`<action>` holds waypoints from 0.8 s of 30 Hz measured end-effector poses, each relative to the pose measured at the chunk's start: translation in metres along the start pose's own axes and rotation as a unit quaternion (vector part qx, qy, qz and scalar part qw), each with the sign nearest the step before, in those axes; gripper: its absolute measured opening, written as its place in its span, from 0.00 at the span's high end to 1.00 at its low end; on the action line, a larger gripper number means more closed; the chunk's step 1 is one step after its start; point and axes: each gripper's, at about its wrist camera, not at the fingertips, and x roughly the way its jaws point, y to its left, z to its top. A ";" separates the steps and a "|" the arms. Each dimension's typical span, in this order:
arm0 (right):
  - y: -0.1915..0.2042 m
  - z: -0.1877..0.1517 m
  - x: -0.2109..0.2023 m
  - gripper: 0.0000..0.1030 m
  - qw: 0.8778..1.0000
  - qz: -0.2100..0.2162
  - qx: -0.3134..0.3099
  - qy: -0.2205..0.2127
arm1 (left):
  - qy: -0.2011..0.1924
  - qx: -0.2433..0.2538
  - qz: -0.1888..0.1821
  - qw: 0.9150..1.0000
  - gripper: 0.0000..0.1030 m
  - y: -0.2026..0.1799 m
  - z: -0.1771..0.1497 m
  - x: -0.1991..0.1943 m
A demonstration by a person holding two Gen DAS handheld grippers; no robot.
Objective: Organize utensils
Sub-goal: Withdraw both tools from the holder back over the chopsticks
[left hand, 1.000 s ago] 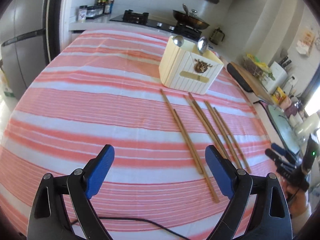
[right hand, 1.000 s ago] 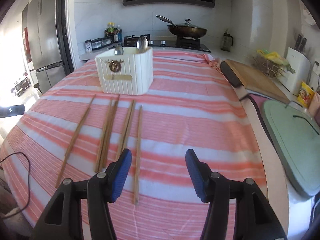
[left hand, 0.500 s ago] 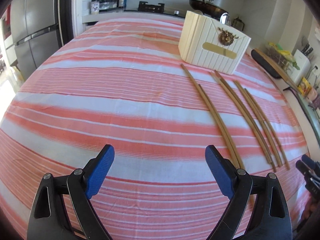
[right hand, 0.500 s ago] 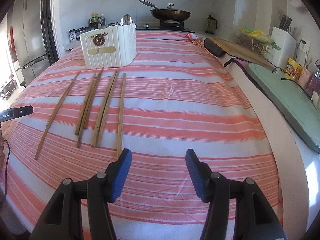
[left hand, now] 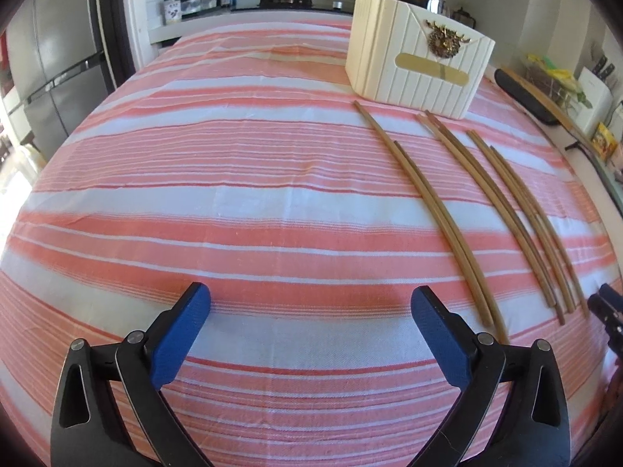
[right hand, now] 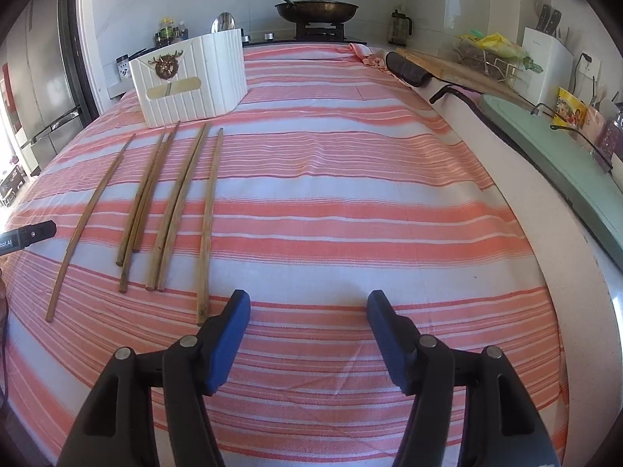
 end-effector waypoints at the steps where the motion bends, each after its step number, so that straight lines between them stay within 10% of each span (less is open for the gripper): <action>1: 0.000 0.000 0.000 0.38 1.000 -0.001 0.001 -0.001 | 0.003 0.007 0.005 1.000 0.01 -0.002 0.000 0.001; 24: -0.001 -0.001 0.001 0.32 1.000 0.011 0.004 -0.004 | 0.011 0.028 0.016 0.999 0.00 -0.009 -0.006 -0.002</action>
